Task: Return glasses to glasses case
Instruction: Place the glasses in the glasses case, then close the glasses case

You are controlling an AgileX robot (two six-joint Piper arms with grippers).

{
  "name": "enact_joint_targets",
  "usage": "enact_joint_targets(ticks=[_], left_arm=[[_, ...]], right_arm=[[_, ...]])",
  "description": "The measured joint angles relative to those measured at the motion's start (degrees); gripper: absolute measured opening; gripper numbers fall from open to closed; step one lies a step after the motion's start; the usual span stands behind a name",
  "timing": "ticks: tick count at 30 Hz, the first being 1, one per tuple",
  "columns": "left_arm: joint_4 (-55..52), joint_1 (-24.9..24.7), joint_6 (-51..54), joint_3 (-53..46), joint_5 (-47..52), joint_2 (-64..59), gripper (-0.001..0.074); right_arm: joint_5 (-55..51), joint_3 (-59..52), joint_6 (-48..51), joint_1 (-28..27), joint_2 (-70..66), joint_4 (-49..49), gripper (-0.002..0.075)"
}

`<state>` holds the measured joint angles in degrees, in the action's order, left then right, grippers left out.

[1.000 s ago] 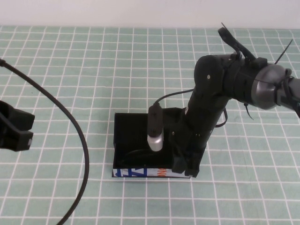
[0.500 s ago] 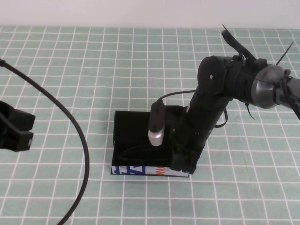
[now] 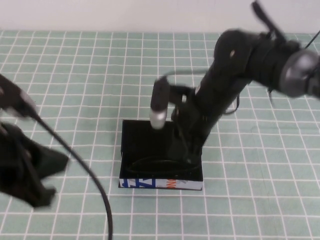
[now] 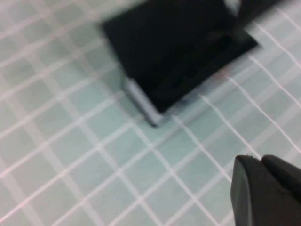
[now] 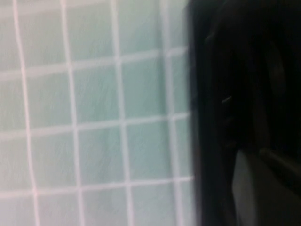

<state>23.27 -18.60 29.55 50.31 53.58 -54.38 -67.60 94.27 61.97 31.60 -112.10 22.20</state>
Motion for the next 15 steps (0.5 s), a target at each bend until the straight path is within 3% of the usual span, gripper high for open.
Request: enact_joint_targets(ticks=[7,15], left_arm=[[10.5,-2.4,12.2,-9.9,-8.1,-0.4,-0.0002],[42.7,-2.6,39.9,-18.5,-17.1,-10.3,-0.0002]], right_arm=[[10.5,1.4,-12.3,-5.5,1.4,1.0,-0.0011],[19.9,1.4,-19.7,-9.1,-2.0,4.9,-0.0011]])
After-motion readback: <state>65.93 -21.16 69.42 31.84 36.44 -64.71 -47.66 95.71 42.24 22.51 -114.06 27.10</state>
